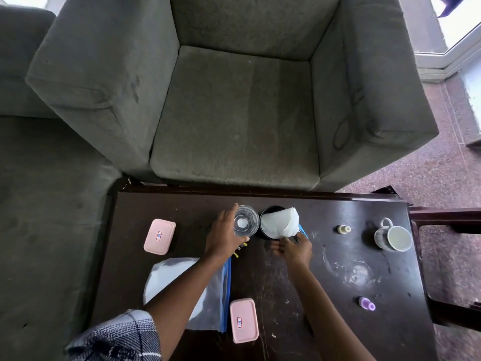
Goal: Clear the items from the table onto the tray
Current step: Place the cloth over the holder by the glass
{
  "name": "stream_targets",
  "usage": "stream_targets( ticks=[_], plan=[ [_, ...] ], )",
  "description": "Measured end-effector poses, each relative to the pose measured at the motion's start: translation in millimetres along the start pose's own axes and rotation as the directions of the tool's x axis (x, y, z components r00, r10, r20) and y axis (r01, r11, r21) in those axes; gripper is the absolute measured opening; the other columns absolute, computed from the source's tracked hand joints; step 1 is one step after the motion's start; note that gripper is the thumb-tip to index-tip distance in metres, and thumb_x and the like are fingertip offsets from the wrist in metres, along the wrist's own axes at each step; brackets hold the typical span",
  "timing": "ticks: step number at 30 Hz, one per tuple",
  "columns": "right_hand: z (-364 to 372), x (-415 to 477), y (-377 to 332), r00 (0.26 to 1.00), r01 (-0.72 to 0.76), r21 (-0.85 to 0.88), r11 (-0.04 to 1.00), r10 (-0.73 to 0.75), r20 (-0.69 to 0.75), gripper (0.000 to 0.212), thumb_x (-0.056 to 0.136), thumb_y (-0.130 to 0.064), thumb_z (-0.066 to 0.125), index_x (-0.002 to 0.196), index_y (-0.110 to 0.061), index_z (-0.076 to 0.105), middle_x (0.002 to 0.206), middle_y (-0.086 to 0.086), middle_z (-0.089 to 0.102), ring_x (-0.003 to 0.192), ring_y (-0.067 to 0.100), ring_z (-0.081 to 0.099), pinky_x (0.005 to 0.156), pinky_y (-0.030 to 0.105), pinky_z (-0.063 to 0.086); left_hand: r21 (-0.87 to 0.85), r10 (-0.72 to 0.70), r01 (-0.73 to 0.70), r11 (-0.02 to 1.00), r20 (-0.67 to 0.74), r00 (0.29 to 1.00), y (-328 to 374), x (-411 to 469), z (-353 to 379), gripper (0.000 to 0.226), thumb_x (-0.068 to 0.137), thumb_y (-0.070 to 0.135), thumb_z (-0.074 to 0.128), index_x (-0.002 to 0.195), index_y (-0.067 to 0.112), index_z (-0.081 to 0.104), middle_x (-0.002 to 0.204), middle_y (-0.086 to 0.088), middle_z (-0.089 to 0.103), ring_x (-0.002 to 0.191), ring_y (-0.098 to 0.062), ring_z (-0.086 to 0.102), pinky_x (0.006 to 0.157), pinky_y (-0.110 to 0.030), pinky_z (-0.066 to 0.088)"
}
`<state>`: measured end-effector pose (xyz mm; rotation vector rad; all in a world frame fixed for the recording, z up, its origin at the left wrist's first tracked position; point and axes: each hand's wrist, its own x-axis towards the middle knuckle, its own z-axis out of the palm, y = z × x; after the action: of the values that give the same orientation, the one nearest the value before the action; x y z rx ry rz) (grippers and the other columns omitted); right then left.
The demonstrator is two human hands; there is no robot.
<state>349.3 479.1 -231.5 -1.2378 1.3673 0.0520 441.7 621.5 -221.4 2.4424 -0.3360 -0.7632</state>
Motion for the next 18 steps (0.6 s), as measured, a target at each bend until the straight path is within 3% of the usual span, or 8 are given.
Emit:
stream_targets(
  ticks=[5,8,15,18],
  plan=[
    [-0.6,-6.1,-1.6,1.000,0.017,0.000,1.000,-0.017,-0.004,0.014,0.092,0.002,0.049,0.105,0.000,0.054,0.072,0.018,0.068,0.055,0.022,0.066,0.049,0.027,0.054,-0.006,-0.018,0.018,1.000,0.011,1.000,0.8,-1.2,-0.8,0.093,0.069,0.026,0.079,0.146,0.022,0.026,0.139,-0.004,0.043,0.128,-0.020,0.043,0.102,-0.032,0.039],
    [-2.2,-9.3,-0.4,0.999,0.003,0.014,1.000,-0.004,0.038,0.013,0.093,-0.001,0.050,0.106,-0.001,0.052,0.070,0.016,0.068,0.045,0.013,0.065,0.042,0.022,0.051,0.004,-0.025,0.025,1.000,0.026,0.999,-0.8,-3.8,-2.6,0.095,0.069,0.026,0.078,0.147,0.024,0.023,0.139,-0.003,0.042,0.128,-0.021,0.044,0.101,-0.035,0.042],
    [1.0,-15.8,-12.6,0.999,-0.025,0.039,0.999,0.024,0.036,0.017,0.091,0.009,0.044,0.106,0.004,0.051,0.065,0.016,0.064,0.035,0.009,0.060,0.036,0.018,0.048,0.133,0.003,-0.019,0.991,0.120,0.993,-2.1,0.1,-12.9,0.095,0.073,0.029,0.075,0.148,0.028,0.017,0.143,-0.004,0.035,0.126,-0.025,0.046,0.093,-0.040,0.048],
    [2.4,-17.0,-9.6,0.999,-0.045,0.036,0.998,0.044,0.030,0.020,0.090,0.011,0.043,0.109,0.008,0.051,0.051,0.009,0.065,0.036,0.011,0.061,0.035,0.019,0.048,0.167,0.019,-0.043,0.985,0.140,0.990,-1.3,1.7,-16.2,0.093,0.077,0.029,0.072,0.149,0.027,0.014,0.147,-0.003,0.032,0.130,-0.024,0.043,0.093,-0.039,0.046]
  ],
)
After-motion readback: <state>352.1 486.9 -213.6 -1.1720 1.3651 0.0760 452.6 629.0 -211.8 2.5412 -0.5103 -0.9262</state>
